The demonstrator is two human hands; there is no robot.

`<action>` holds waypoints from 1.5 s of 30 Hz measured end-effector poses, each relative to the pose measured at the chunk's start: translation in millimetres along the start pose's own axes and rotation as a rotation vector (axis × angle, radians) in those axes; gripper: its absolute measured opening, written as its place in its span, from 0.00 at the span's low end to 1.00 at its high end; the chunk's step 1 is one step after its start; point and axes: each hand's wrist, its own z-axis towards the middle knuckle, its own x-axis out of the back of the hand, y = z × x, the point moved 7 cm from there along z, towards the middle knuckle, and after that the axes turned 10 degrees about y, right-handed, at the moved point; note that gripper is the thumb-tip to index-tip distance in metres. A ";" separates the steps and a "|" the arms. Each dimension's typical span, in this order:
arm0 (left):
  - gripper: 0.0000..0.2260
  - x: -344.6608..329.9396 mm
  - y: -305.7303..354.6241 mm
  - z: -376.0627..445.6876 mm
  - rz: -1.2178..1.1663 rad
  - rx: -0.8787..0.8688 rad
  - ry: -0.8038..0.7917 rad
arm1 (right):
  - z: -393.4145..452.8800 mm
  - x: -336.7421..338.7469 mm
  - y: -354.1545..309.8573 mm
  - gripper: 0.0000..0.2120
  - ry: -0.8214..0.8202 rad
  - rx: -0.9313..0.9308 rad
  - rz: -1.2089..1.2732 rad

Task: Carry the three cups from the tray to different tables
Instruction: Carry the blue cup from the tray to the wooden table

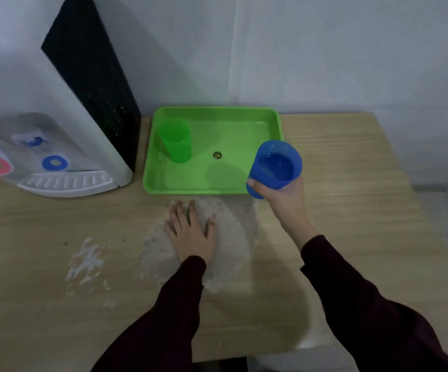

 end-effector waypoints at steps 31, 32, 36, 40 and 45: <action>0.07 -3.8 485.6 -405.4 -0.800 -0.791 -0.620 | -299.9 645.3 -16.9 0.32 0.973 0.028 -0.066; 0.07 -10.9 502.4 -414.7 -0.794 -0.822 -0.643 | -301.4 660.7 -14.4 0.32 1.004 0.037 -0.062; 0.07 -45.8 575.7 -444.3 -0.803 -0.909 -0.727 | -291.1 723.7 -5.3 0.32 1.092 0.041 -0.062; 0.10 -84.6 661.0 -463.3 -0.801 -0.973 -0.790 | -260.2 792.4 2.2 0.31 1.176 0.028 -0.086; 0.08 -132.1 781.0 -474.8 -0.790 -1.019 -0.854 | -209.0 878.2 3.7 0.29 1.332 0.020 -0.102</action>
